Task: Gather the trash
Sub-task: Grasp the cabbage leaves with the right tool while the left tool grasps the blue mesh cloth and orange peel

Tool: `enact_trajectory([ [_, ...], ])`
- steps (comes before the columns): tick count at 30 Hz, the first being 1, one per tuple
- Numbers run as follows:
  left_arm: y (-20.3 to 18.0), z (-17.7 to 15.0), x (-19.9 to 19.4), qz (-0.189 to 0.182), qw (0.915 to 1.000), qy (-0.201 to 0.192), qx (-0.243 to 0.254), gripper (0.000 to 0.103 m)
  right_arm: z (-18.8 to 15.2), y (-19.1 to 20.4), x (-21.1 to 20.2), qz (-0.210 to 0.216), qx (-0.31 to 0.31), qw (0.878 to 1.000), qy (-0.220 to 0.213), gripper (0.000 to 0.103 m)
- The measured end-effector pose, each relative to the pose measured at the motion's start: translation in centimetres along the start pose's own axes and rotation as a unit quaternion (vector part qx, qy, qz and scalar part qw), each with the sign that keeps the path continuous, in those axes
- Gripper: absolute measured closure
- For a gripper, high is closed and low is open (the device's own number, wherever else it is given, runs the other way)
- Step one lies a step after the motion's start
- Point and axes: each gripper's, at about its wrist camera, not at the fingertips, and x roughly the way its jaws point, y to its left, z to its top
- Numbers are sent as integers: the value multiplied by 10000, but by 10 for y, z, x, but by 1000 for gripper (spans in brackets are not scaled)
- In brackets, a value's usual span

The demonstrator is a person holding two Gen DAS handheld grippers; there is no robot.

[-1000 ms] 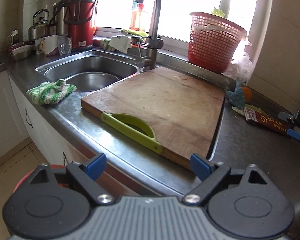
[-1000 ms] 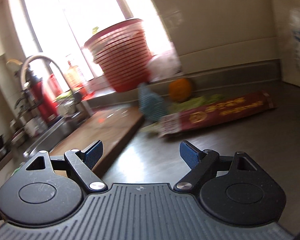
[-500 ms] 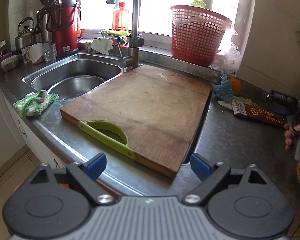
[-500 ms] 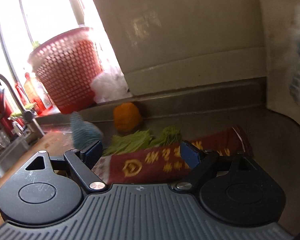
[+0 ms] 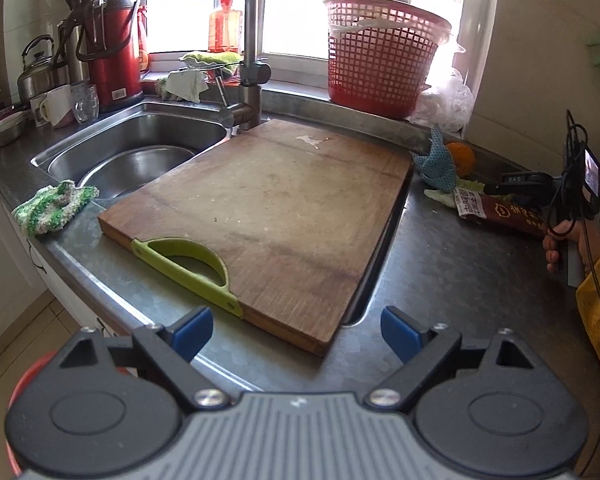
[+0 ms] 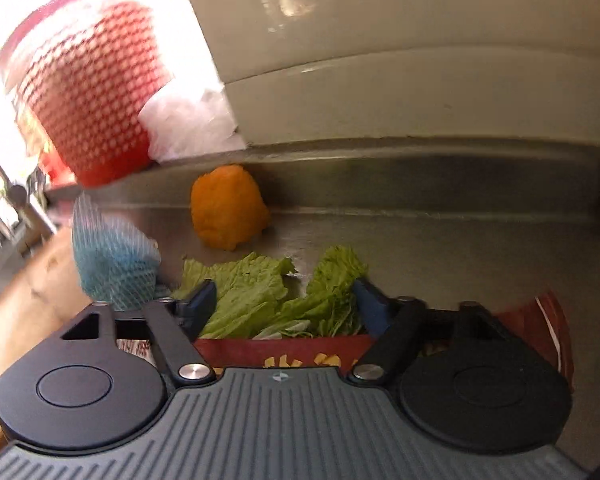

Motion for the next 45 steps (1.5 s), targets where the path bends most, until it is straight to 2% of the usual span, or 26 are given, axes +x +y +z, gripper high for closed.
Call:
enact_trajectory([
  [1,-2,1,1,-12,10000,-2,20,12,-1,3,0,11,-126,9999,28,51],
  [2,-4,2,2,-28,10000,-10,39,12,-3,5,-1,32,-224,9997,46,59],
  [4,-7,5,3,-73,9999,-34,77,12,-9,7,-6,87,-284,9996,33,67],
  [10,-23,17,8,-286,9992,-147,253,12,-27,-11,-32,520,184,9985,4,87],
  [13,-36,28,13,-481,9979,-226,364,12,-43,-18,-57,753,360,9965,-79,92],
  [16,-55,41,19,-719,9956,-332,504,12,-55,-25,-85,955,565,9935,-248,94],
  [23,-114,74,43,-1215,9867,-560,920,12,-55,-53,-154,1078,1126,9802,-1220,95],
  [25,-133,85,54,-1260,9847,-609,1036,12,-56,-56,-172,919,1022,9787,-1522,95],
  [27,-150,94,66,-1327,9829,-639,1104,12,-60,-57,-180,558,808,9800,-1730,95],
  [33,-196,122,120,-1300,9795,-690,1374,13,-73,-67,-163,299,779,9848,-1523,95],
  [38,-221,145,170,-1082,9789,-759,1557,14,-76,-75,-155,253,857,9866,-1368,93],
  [45,-253,177,238,-1037,9735,-696,1917,15,-73,-70,-142,283,881,9871,-1304,91],
])
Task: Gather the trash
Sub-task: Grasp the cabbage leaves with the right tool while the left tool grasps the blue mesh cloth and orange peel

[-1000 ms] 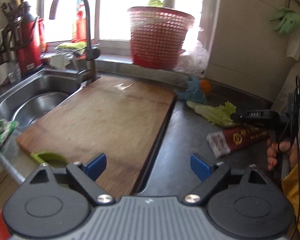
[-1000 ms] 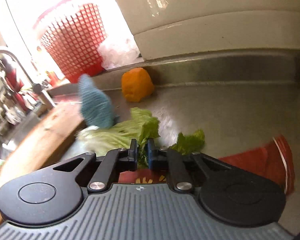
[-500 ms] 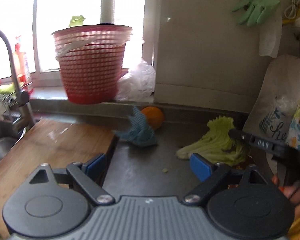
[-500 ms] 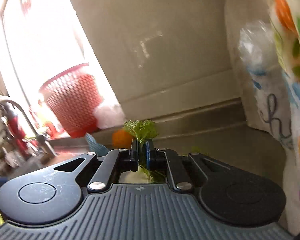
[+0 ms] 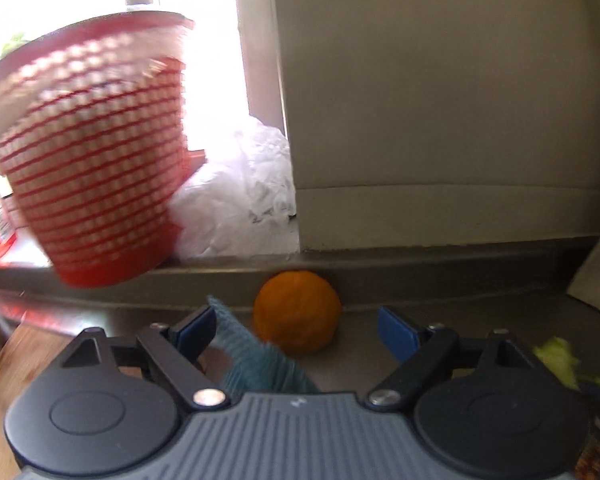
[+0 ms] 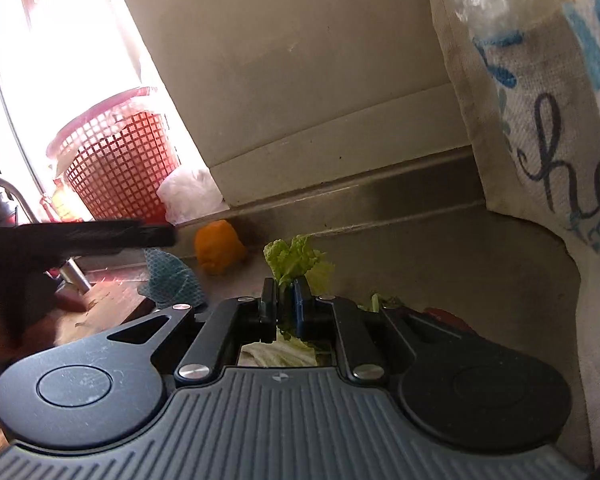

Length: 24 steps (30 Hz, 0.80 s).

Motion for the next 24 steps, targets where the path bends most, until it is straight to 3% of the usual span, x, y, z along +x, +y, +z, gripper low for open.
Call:
enact_trajectory([
  [6,-2,4,45,55,9996,212,181,16,3,1,8,-32,11,10000,27,88],
  [11,4,0,64,61,9996,253,110,25,1,-1,7,-65,21,10000,33,84],
  [15,10,-3,66,-136,9997,198,-70,48,0,-1,9,-74,30,10000,40,73],
  [18,11,-7,63,-59,9996,237,-105,66,0,-1,9,-64,38,10000,43,54],
  [19,13,-8,61,-36,9997,210,-144,69,0,-1,10,-52,37,10000,47,48],
  [24,23,-20,42,-27,9989,262,-391,74,0,-1,13,-108,27,9998,138,47],
])
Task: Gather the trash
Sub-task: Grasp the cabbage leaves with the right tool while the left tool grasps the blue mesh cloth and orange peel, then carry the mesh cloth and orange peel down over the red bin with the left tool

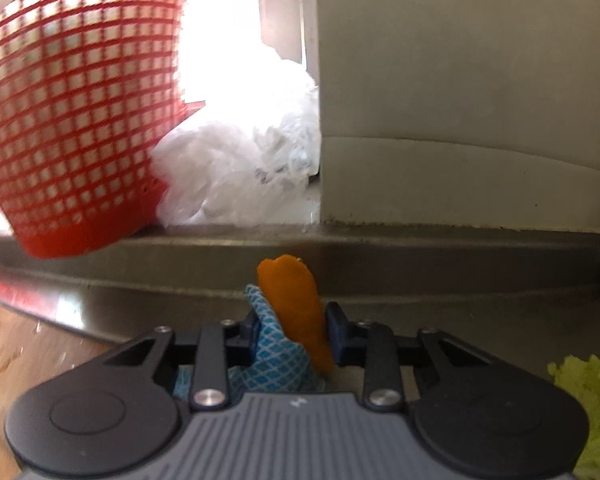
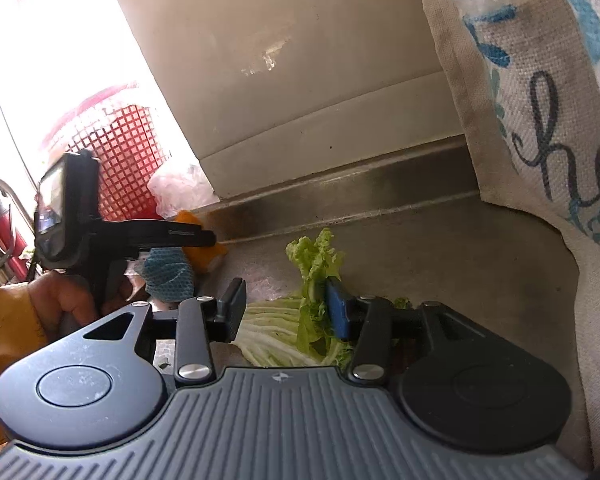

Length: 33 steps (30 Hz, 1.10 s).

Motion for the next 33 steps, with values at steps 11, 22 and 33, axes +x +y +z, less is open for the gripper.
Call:
enact_trajectory([
  [11,25,-44,-79,-306,9976,260,-569,79,-3,-2,7,-157,8,9998,119,84],
  [22,35,-101,-189,-563,9927,333,-1013,79,-3,4,1,243,94,9997,-21,87],
  [33,43,-149,-233,-342,9915,462,-1170,79,-4,25,3,1158,25,9930,217,63],
])
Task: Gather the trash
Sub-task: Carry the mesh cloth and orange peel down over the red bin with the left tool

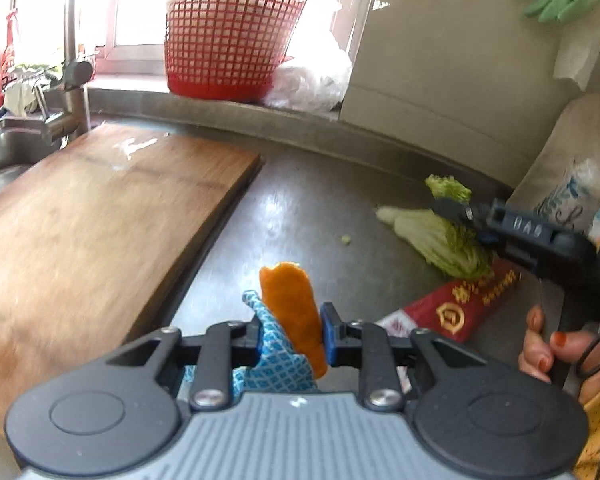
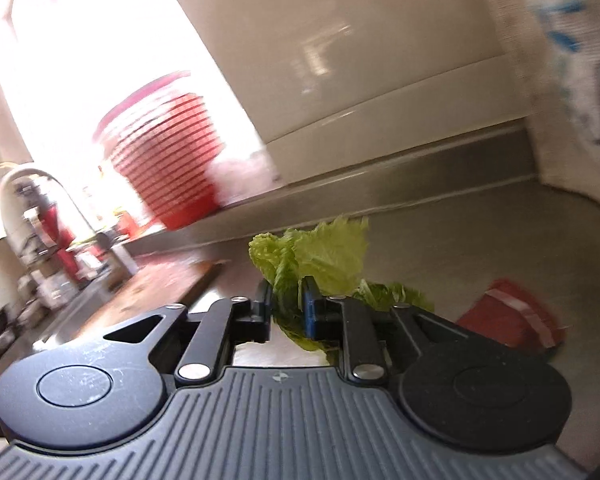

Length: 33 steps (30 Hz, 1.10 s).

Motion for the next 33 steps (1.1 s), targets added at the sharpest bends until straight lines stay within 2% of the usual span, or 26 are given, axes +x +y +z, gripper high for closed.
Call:
enact_trajectory([
  [1,0,-3,0,24,10000,22,31,79,-1,5,1,147,-31,9999,47,40],
  [2,-1,-5,0,43,10000,38,71,79,-2,9,2,270,-83,9996,87,26],
  [3,-2,-7,0,51,9999,53,110,78,-3,15,2,389,-172,9990,98,25],
  [5,-4,-11,-1,56,9998,55,198,77,-5,26,2,673,-275,9972,188,25],
  [7,-5,-14,-2,34,9995,59,302,74,-8,35,6,1189,-214,9918,424,24],
  [11,-3,-19,-7,37,9991,21,425,68,-18,52,17,2077,-183,9714,1139,25],
  [13,-1,-22,-10,55,9990,-3,455,63,-24,62,24,2357,-207,9604,1470,25],
  [19,2,-33,-17,32,9983,-70,579,56,-37,83,37,2498,-473,9441,2097,38],
  [20,3,-35,-18,18,9983,-71,583,55,-38,84,39,2538,-449,9414,2174,39],
  [24,8,-42,-25,60,9977,-107,663,39,-42,86,45,2747,-383,9273,2514,39],
  [26,11,-45,-28,72,9975,-101,689,36,-46,91,46,2931,-415,9166,2688,39],
  [30,17,-54,-37,163,9974,-87,702,28,-48,99,40,3063,-644,9052,2874,39],
  [33,23,-62,-44,187,9976,-59,667,31,-51,108,47,2790,-839,9101,2947,39],
])
